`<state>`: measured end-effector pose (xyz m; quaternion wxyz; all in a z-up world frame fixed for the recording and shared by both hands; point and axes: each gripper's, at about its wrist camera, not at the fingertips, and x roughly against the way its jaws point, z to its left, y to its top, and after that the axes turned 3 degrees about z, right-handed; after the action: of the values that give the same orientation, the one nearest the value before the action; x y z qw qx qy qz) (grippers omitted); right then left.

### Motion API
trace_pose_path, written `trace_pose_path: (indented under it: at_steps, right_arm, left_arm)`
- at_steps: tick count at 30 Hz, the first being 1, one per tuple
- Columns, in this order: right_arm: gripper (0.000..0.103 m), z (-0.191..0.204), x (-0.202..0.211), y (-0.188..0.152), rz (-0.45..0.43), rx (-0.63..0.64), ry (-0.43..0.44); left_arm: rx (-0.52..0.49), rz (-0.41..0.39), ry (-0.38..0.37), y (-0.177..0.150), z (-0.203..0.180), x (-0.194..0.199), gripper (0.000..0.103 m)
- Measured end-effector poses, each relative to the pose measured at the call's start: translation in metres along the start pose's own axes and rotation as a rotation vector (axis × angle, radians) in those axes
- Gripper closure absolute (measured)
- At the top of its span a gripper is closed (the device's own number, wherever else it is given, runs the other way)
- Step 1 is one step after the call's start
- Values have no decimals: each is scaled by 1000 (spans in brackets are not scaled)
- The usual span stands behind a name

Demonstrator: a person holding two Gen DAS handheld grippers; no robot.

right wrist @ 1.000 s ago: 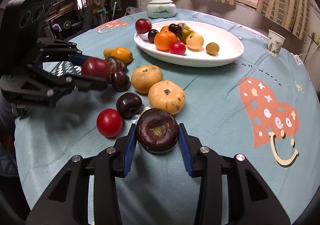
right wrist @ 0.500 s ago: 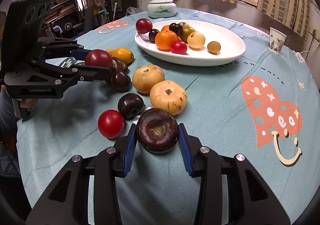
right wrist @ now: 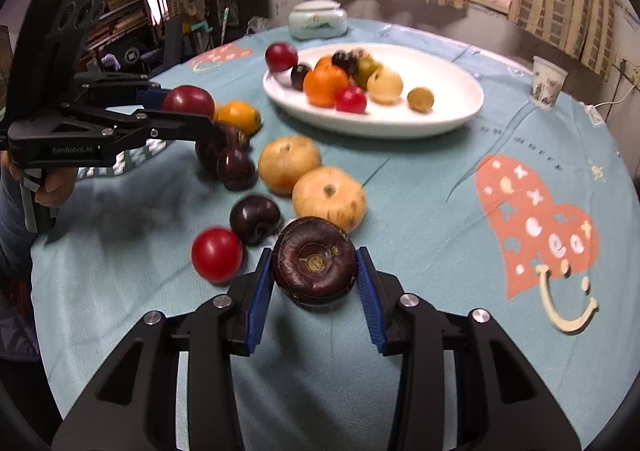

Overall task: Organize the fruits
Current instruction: 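Carry the red plum and dark brown fruit to the plate and release both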

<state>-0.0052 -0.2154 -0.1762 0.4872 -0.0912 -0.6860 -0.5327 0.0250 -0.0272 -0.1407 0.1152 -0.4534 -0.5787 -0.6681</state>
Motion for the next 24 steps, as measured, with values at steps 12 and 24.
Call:
trace_pose_path:
  at_steps: [12, 24]
  right_arm:
    - [62, -52, -5, 93, -184, -196, -110]
    - [15, -74, -28, 107, -201, -316, -113]
  left_arm:
    - [142, 42, 88, 86, 26, -44, 65]
    - [153, -7, 156, 96, 32, -50, 34]
